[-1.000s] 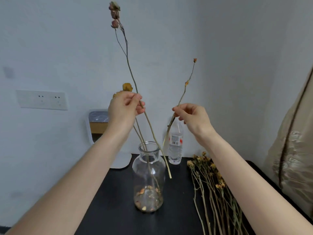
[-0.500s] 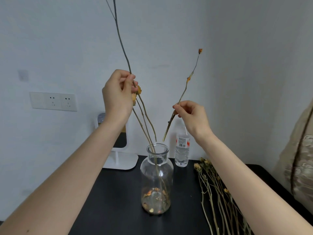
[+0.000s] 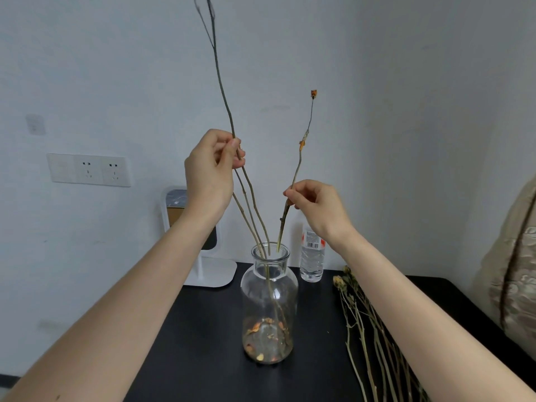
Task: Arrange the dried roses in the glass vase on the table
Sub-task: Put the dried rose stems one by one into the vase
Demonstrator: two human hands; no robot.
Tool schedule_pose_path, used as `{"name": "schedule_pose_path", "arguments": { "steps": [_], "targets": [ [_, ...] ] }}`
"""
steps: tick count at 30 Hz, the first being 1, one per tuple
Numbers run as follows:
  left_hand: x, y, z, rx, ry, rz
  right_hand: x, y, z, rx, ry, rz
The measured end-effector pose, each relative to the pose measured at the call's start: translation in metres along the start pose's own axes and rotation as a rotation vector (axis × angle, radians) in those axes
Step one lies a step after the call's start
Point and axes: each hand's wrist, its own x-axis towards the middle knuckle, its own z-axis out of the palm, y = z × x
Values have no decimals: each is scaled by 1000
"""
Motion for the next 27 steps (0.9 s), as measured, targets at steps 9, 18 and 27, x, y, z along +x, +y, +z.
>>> {"name": "schedule_pose_path", "arguments": {
  "steps": [9,18,27],
  "targets": [
    [-23,-24,2,60,-165,-117,-8,12,8,-42,-114,27],
    [-56,-45,6,187,-349,-299,-16,30,13,-97,-223,5],
    [-75,-54,3,465,-363,-274,-19,41,18,-221,-319,-41]
  ]
}}
